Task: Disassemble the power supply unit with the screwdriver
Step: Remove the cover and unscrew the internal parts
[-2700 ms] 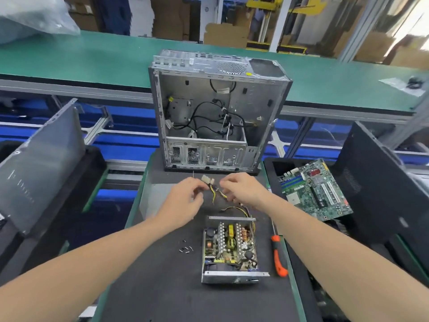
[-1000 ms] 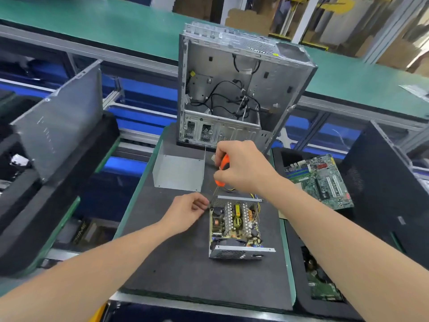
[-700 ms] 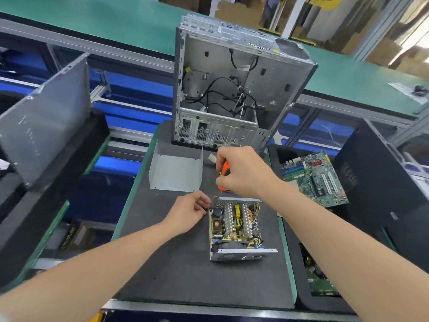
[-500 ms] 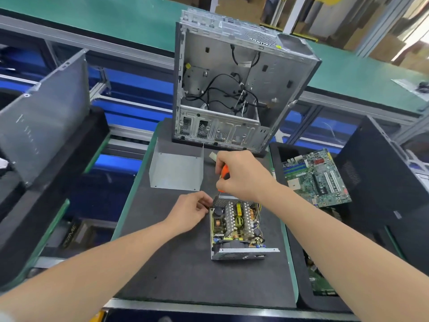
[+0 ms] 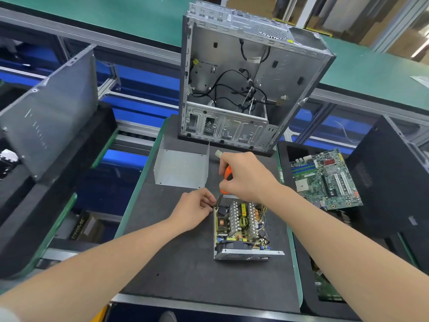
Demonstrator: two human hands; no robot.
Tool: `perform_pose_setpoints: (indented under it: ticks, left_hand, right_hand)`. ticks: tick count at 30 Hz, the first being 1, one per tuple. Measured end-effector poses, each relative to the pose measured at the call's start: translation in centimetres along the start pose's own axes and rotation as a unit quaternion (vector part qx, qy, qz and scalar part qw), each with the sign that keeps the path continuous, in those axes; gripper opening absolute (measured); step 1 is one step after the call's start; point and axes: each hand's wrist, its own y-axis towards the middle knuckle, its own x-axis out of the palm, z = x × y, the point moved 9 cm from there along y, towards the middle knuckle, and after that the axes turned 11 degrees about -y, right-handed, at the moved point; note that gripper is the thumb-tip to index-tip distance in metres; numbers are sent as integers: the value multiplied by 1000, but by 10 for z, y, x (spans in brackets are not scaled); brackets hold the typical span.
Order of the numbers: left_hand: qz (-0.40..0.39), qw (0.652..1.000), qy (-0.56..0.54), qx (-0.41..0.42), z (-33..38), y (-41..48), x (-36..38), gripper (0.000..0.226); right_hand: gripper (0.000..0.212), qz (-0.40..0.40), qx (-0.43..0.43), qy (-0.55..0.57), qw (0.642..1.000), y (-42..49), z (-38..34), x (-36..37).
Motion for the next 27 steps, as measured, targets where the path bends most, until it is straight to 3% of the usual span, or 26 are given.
perform_pose_setpoints:
  ticks: [3, 7, 13, 17, 21, 23, 25, 27]
  left_hand:
    - [2, 1000, -3, 1, 0, 0, 0, 27]
    - [0, 1000, 1, 9, 2, -1, 1, 27]
    - [9, 996, 17, 88, 22, -8, 2, 18]
    - [26, 991, 2, 128, 38, -4, 4, 12]
    - [28, 992, 20, 119, 39, 4, 9, 8]
    - [20, 994, 30, 102, 32, 5, 10, 7]
    - [7, 995, 41, 89, 26, 7, 10, 6]
    - [4, 995, 47, 91, 25, 9, 10, 24]
  right_hand:
    - [19, -15, -31, -21, 999, 0, -5, 3]
    - [20, -97, -111, -52, 988, 0, -14, 6]
    - [11, -109, -119, -71, 984, -1, -19, 1]
    - [28, -38, -23, -157, 987, 5, -13, -2]
    - [25, -18, 105, -153, 982, 16, -7, 2]
    - [22, -19, 92, -135, 986, 18, -12, 8]
    - [4, -13, 54, -138, 989, 18, -15, 9]
    - [16, -19, -5, -140, 990, 20, -16, 9]
